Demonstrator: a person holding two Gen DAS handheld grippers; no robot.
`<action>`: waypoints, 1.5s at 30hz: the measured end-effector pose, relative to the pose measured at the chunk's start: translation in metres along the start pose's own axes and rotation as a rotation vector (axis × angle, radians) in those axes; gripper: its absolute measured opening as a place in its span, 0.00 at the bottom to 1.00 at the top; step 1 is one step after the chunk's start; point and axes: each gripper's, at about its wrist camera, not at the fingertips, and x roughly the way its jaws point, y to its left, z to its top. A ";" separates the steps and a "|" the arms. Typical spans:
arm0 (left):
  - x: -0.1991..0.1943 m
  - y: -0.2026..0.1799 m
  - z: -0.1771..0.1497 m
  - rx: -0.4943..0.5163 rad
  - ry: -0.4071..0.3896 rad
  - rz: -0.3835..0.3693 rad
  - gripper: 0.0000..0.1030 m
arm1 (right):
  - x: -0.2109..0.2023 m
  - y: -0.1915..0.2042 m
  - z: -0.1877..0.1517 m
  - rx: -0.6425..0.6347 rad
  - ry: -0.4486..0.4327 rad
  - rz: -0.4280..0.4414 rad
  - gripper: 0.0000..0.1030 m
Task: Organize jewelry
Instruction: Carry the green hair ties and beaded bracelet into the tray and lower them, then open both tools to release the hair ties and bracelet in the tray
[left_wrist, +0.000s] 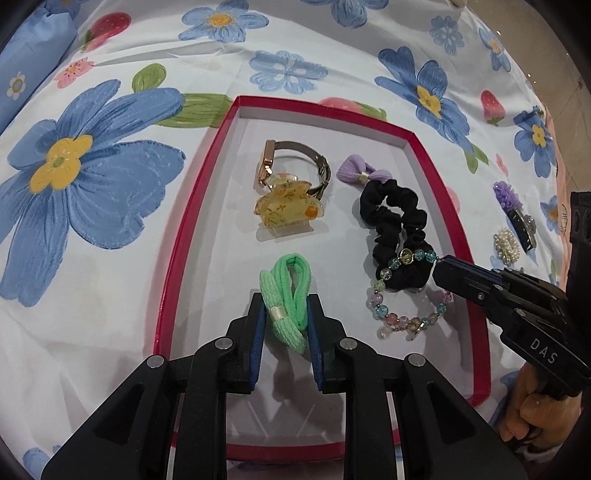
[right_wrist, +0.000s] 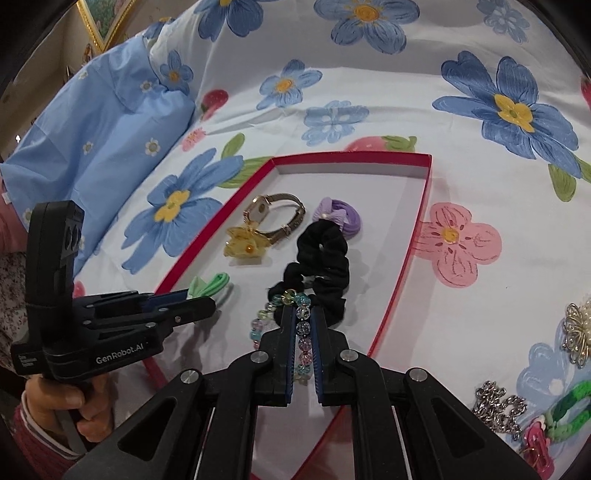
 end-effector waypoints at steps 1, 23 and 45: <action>0.000 0.000 0.000 0.000 0.001 0.005 0.19 | 0.001 0.000 0.000 -0.003 0.005 -0.003 0.08; -0.009 0.003 -0.001 -0.026 -0.016 0.050 0.49 | -0.010 0.000 0.001 0.010 -0.015 0.009 0.27; -0.057 -0.067 -0.025 0.016 -0.105 -0.066 0.65 | -0.123 -0.059 -0.066 0.185 -0.183 -0.068 0.43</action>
